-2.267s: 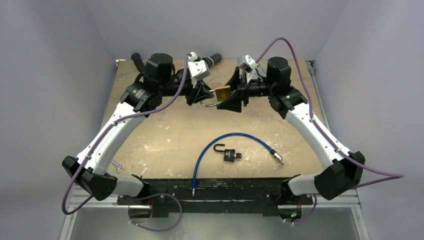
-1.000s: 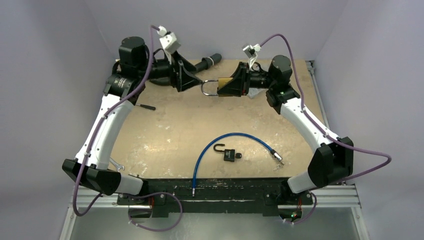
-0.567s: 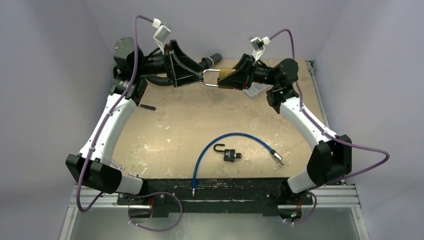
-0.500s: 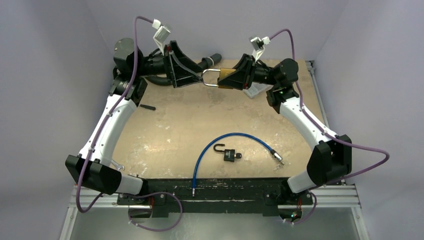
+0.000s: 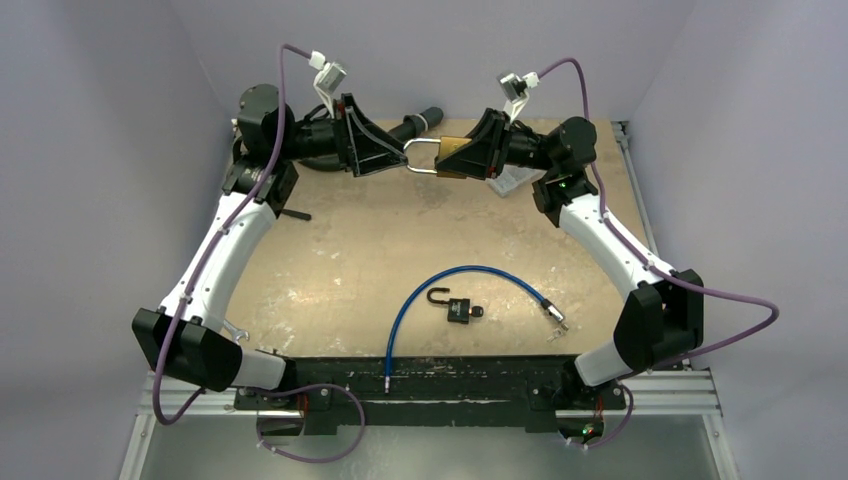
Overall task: Lock with the key
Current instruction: Lock the lock.
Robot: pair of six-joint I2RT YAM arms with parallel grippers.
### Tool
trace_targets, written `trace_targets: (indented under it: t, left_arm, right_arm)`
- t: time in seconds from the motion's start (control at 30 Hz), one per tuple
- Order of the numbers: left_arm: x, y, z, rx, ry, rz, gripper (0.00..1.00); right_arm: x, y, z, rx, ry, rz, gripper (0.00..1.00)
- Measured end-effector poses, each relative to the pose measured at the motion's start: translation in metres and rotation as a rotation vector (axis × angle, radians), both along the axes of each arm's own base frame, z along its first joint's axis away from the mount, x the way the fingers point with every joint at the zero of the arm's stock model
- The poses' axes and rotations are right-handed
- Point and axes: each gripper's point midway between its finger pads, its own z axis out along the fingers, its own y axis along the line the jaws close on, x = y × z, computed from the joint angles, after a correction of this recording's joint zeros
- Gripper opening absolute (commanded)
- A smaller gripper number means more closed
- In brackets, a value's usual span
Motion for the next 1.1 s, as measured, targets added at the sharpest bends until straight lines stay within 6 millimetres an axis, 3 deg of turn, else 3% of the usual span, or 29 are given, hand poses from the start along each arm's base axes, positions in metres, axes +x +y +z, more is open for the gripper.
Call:
trace_targets:
  t: [0.37, 0.67, 1.1]
  left_arm:
    - [0.001, -0.004, -0.002, -0.016, -0.012, -0.002, 0.34]
    - [-0.006, -0.016, 0.000, -0.028, -0.019, -0.046, 0.00]
    - [-0.007, -0.019, 0.001, -0.033, -0.024, -0.056, 0.00]
  right_arm:
    - [-0.006, -0.002, 0.006, 0.006, 0.002, 0.007, 0.00]
    - [-0.010, -0.003, 0.008, 0.007, 0.002, 0.020, 0.00]
    - [-0.011, -0.003, 0.009, 0.007, 0.001, 0.025, 0.00]
